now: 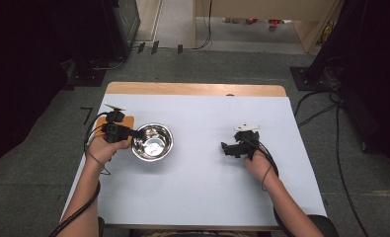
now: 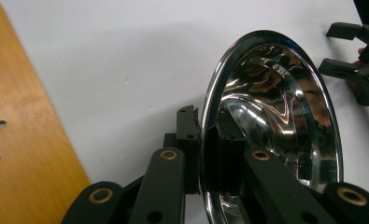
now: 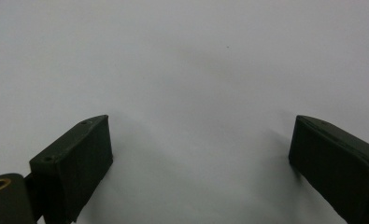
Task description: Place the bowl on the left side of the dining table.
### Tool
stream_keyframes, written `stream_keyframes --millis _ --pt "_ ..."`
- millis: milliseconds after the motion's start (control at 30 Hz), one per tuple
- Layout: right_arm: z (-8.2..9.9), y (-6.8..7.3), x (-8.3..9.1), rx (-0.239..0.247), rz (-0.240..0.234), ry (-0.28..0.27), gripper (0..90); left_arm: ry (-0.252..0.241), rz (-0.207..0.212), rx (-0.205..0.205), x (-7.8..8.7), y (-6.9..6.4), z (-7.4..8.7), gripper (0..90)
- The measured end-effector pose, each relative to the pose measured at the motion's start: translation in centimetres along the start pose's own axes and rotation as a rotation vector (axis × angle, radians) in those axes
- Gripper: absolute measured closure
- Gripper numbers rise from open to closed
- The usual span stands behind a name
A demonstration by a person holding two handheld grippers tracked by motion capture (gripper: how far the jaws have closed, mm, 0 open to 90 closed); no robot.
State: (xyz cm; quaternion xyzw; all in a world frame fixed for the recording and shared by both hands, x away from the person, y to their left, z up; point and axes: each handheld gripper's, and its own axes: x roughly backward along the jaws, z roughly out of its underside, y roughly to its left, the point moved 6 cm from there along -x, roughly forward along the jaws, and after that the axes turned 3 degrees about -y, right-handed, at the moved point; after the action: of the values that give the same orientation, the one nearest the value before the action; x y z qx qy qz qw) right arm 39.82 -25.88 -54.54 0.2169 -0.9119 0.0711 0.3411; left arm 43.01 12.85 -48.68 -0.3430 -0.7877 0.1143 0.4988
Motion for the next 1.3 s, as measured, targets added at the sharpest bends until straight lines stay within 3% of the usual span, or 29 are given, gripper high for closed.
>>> stream_keyframes --millis 1300 --pt "0.0 0.0 0.0 -0.001 0.000 0.000 5.8 -0.068 -0.015 0.071 2.4 2.6 -0.4 84.4"
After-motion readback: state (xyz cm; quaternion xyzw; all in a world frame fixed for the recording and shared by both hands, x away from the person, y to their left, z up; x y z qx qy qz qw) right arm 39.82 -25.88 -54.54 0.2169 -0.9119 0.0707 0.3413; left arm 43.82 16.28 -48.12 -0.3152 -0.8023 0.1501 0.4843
